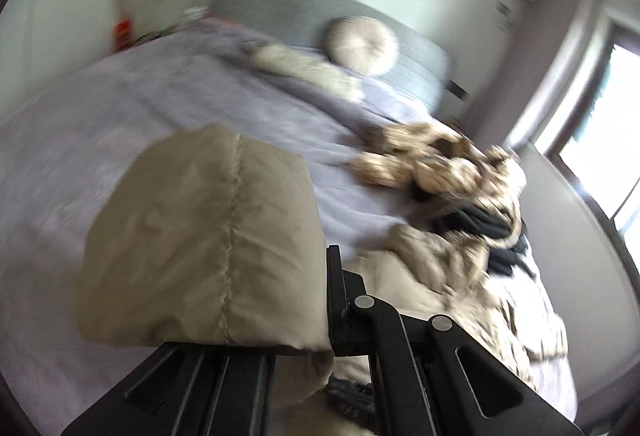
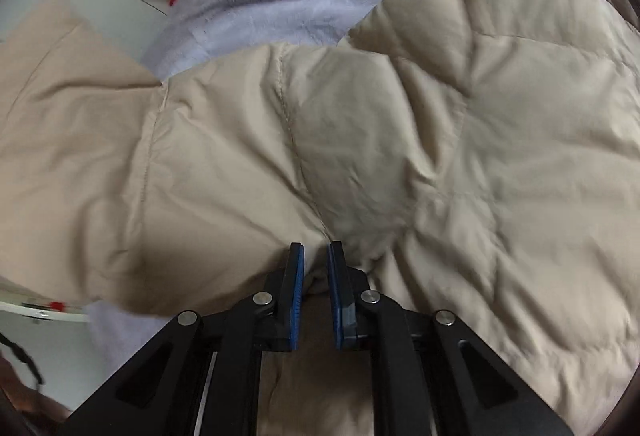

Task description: Fold large clothes

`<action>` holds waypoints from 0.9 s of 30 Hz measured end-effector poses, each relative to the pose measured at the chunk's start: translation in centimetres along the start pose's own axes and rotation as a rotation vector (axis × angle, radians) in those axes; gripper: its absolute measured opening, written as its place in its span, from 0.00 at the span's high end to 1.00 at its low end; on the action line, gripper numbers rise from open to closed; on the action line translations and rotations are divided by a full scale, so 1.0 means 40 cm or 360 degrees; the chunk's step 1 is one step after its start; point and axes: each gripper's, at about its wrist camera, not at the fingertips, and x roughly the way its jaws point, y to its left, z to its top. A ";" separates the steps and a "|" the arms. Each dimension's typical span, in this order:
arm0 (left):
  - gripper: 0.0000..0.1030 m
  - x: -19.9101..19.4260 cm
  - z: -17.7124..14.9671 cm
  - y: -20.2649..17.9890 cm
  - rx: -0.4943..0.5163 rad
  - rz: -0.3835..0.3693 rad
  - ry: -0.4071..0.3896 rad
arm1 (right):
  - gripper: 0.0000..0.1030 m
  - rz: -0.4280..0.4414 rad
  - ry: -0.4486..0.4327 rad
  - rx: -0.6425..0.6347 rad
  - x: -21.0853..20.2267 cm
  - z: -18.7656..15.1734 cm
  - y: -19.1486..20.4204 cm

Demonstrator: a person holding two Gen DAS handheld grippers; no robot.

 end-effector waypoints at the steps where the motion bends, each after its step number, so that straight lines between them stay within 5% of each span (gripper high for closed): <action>1: 0.95 0.021 -0.002 -0.067 0.0069 -0.0034 0.0020 | 0.87 0.0016 -0.0019 0.0009 -0.047 -0.007 -0.022; 7: 0.95 0.182 -0.083 -0.398 0.0389 -0.0140 0.0232 | 0.87 -0.0178 -0.0169 0.0107 -0.293 -0.092 -0.225; 11: 0.95 0.335 -0.213 -0.557 0.0564 -0.0027 0.0392 | 0.87 -0.0332 -0.0229 0.0224 -0.415 -0.132 -0.374; 15: 0.94 0.442 -0.340 -0.598 0.0726 0.0149 0.0586 | 0.87 -0.0422 -0.0254 0.0337 -0.477 -0.159 -0.493; 16: 0.80 0.453 -0.364 -0.600 0.0757 0.0181 0.0610 | 0.87 -0.0422 -0.0260 0.0366 -0.480 -0.159 -0.513; 17: 0.52 0.458 -0.382 -0.605 0.0790 0.0197 0.0635 | 0.87 -0.0419 -0.0266 0.0377 -0.483 -0.159 -0.525; 19: 0.12 0.450 -0.399 -0.617 0.0824 0.0227 0.0632 | 0.87 -0.0415 -0.0284 0.0386 -0.476 -0.145 -0.532; 25: 0.11 0.323 -0.393 -0.631 0.0918 0.0082 0.0572 | 0.85 -0.0479 -0.0324 0.0320 -0.479 -0.124 -0.508; 26: 0.11 0.302 -0.376 -0.610 0.0891 0.0062 0.0556 | 0.71 -0.0502 -0.0337 0.0281 -0.484 -0.123 -0.503; 27: 0.11 0.273 -0.357 -0.575 0.0849 0.0051 0.0535 | 0.42 -0.0536 -0.0370 0.0199 -0.481 -0.099 -0.468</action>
